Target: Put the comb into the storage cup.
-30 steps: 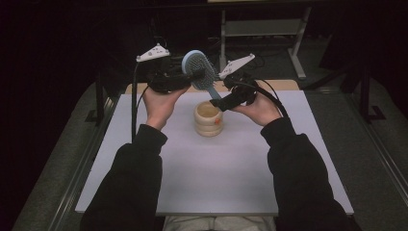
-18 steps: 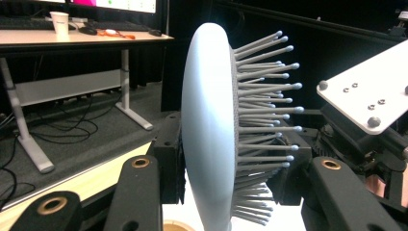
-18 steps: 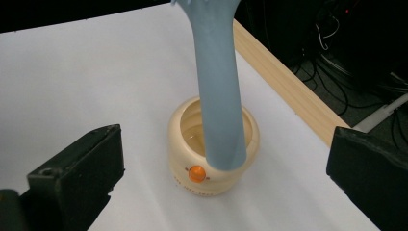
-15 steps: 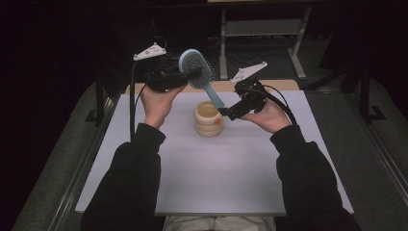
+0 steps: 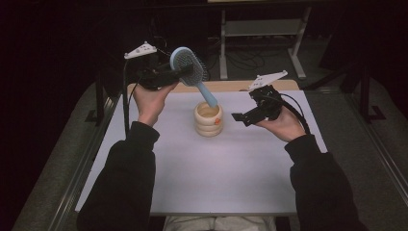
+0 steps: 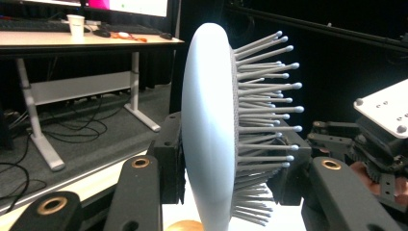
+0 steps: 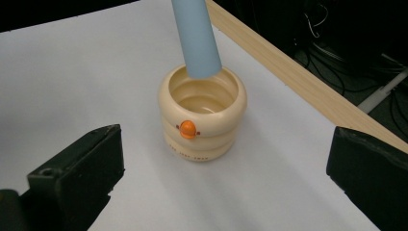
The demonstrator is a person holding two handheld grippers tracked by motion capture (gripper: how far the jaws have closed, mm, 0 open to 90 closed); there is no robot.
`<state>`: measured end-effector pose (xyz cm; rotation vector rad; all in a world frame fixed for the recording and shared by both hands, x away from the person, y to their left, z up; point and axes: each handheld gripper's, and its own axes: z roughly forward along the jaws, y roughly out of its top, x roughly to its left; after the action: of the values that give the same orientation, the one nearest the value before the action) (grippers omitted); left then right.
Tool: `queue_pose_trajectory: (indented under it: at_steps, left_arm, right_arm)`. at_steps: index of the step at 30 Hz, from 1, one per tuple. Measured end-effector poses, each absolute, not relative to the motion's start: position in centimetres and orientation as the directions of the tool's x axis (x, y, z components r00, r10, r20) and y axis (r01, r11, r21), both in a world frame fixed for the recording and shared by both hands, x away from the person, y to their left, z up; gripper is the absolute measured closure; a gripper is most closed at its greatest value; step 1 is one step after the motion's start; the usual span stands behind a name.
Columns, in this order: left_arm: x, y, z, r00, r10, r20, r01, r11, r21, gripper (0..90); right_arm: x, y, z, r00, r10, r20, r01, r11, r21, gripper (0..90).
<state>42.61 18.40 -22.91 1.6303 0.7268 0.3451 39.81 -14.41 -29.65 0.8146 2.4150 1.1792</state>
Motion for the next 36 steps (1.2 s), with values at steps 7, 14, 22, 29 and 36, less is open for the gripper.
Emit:
queue_pose_trajectory:
  at_steps: [7,14,22,29,36]
  left_arm:
    - [43.1,18.9,-23.2,0.753,0.632,-0.186,0.267,-0.036,0.963,55.7]
    - [43.6,19.0,-24.0,0.743,0.641,-0.190,0.276,-0.035,0.960,55.6]
    - [43.7,18.5,-24.5,0.738,0.649,-0.186,0.282,-0.047,0.958,55.5]
    - [43.9,18.6,-25.4,0.738,0.646,-0.196,0.292,-0.044,0.955,55.3]
    - [44.1,19.0,-25.8,0.726,0.658,-0.199,0.294,-0.035,0.955,55.2]
  right_arm:
    - [39.1,-16.1,-30.4,-0.769,0.639,-0.033,0.356,0.470,0.808,0.0]
    - [38.2,-18.0,-31.3,-0.753,0.658,-0.016,0.364,0.437,0.823,0.0]
    - [37.3,-19.5,-32.5,-0.730,0.683,0.005,0.383,0.403,0.831,0.0]
    - [36.7,-20.5,-34.2,-0.719,0.695,0.017,0.405,0.399,0.823,0.0]
    - [35.9,-21.5,-35.1,-0.714,0.699,0.039,0.419,0.382,0.823,0.0]
